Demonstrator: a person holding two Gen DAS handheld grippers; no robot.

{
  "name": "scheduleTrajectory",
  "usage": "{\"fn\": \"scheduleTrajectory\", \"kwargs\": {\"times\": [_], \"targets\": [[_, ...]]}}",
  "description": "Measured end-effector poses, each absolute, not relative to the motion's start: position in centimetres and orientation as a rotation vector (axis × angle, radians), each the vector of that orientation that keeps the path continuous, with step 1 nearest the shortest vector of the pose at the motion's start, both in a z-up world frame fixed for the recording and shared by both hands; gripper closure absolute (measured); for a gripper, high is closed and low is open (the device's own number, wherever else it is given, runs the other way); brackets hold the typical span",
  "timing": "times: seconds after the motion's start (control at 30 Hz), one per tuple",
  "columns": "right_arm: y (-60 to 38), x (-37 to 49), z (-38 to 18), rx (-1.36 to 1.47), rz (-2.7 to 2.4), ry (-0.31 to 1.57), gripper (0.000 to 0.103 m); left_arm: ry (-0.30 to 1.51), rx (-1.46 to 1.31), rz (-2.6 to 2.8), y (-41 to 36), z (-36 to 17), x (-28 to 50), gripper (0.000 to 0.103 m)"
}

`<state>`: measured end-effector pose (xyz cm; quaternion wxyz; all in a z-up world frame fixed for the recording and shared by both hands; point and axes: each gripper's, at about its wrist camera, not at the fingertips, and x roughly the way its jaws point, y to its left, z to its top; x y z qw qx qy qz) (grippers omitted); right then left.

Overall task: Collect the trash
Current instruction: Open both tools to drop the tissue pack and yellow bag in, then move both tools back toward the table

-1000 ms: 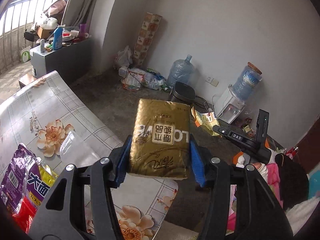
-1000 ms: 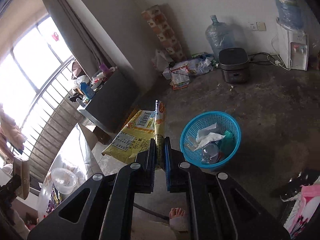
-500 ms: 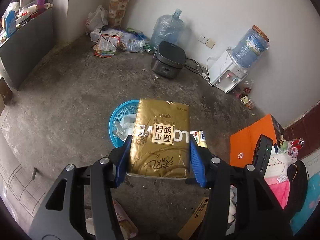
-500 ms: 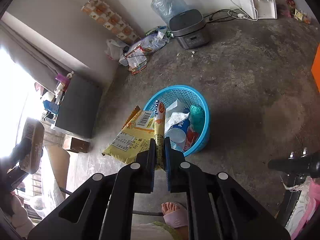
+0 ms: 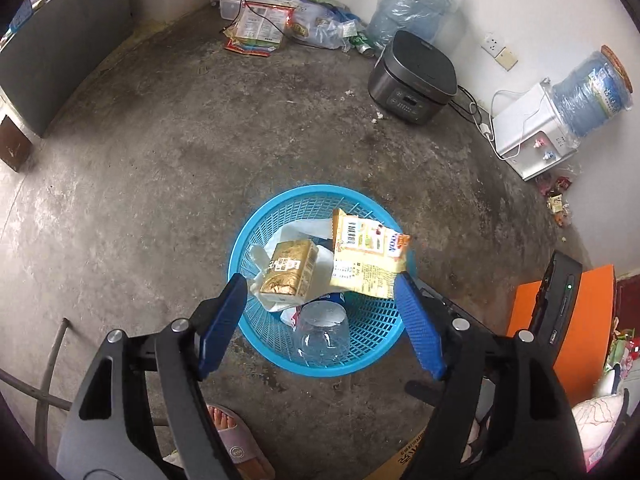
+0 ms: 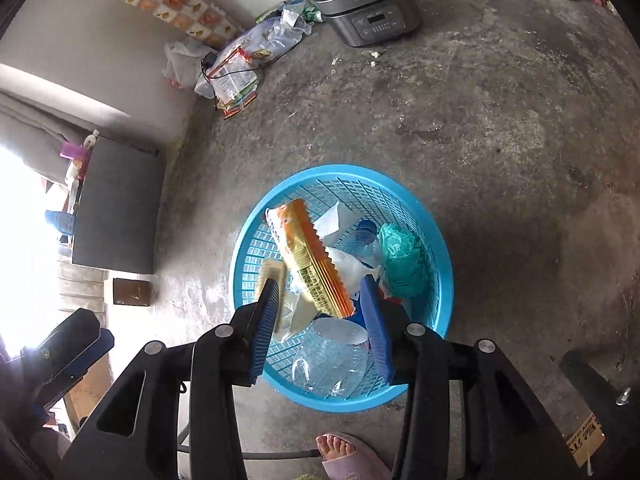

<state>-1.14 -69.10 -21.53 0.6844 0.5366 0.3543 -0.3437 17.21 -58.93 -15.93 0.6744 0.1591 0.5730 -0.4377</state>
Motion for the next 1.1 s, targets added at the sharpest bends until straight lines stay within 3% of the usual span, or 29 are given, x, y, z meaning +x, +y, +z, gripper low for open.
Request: {"fn": "scheduleTrajectory", "kwargs": {"times": [0.2, 0.33, 0.6, 0.8, 1.1], "targets": [[-68.1, -1.4, -21.1, 1.19, -0.785, 0.757, 0.061, 1.215, 0.274, -1.002, -56.5, -11.9, 17.4, 0.032], [-66.5, -2.8, -18.4, 1.154, -0.789, 0.686, 0.061, 1.1, 0.218, -1.047, -54.4, -6.2, 16.4, 0.032], [-60.4, -4.0, -9.5, 0.994, -0.749, 0.558, 0.056, 0.828, 0.101, -1.118, -45.4, 5.5, 13.4, 0.019], [-53.3, -3.6, -2.2, 0.772, -0.677, 0.516, 0.034, 0.709, 0.106, -1.063, -36.2, 10.1, 12.0, 0.014], [-43.2, -0.6, 4.2, 0.496, -0.532, 0.534, 0.014, 0.665, 0.03, -0.863, -21.3, 12.1, 12.4, 0.009]]}}
